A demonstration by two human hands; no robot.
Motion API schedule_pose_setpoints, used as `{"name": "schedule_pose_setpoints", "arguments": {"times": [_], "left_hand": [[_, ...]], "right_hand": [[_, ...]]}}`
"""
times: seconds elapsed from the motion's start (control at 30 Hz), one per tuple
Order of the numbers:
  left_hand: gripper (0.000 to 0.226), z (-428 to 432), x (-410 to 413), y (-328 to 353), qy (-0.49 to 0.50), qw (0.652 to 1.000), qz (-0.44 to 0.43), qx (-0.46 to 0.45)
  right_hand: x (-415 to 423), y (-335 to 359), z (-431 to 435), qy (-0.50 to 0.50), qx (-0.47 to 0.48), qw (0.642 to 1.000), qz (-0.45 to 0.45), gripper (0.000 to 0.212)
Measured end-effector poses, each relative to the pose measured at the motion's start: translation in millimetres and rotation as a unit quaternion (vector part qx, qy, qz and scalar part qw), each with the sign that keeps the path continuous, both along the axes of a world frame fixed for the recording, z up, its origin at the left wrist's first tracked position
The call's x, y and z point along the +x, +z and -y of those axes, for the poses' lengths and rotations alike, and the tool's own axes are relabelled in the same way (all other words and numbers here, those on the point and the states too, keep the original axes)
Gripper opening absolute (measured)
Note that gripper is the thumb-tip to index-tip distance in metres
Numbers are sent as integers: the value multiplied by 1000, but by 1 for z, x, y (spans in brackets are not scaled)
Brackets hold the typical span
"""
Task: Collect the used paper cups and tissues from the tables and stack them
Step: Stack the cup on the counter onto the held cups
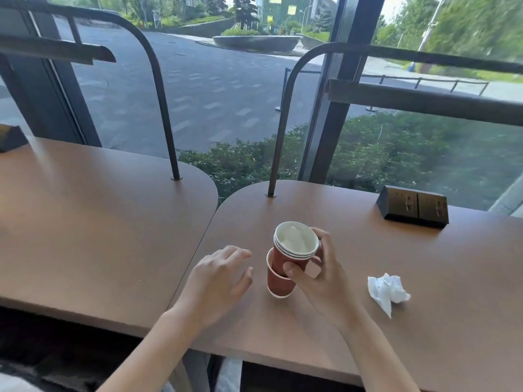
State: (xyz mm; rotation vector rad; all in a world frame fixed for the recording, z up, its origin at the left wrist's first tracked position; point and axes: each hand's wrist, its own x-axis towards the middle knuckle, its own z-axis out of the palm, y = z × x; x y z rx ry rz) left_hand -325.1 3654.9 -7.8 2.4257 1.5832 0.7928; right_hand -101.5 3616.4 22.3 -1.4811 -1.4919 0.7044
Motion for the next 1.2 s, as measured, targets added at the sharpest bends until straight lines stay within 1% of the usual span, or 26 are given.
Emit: {"name": "schedule_pose_setpoints", "arguments": {"times": [0.17, 0.37, 0.57, 0.7, 0.93, 1.03, 1.13, 1.2], "left_hand": [[30, 1, 1, 2, -13, 1000, 9, 6], [40, 6, 0, -3, -28, 999, 19, -10], [32, 6, -3, -4, -21, 1000, 17, -7], [29, 6, -5, -2, -18, 1000, 17, 0], [30, 5, -2, -2, -19, 1000, 13, -2], [28, 6, 0, -2, -17, 1000, 12, -2], [27, 7, 1, -3, -14, 1000, 10, -1], [27, 8, 0, -3, -13, 1000, 8, 0]], "right_hand": [[-5, -13, 6, 19, -19, 1000, 4, 61], [-6, -20, 10, 22, -35, 999, -15, 61], [-7, -21, 10, 26, -28, 999, -5, 66], [-10, -24, 8, 12, -21, 1000, -19, 62], [-8, -28, 7, -11, -8, 1000, -20, 60], [-7, -30, 7, -11, -6, 1000, -15, 67], [-5, -34, 9, -3, -15, 1000, -10, 82], [-4, -38, 9, -1, -22, 1000, -14, 84]]}}
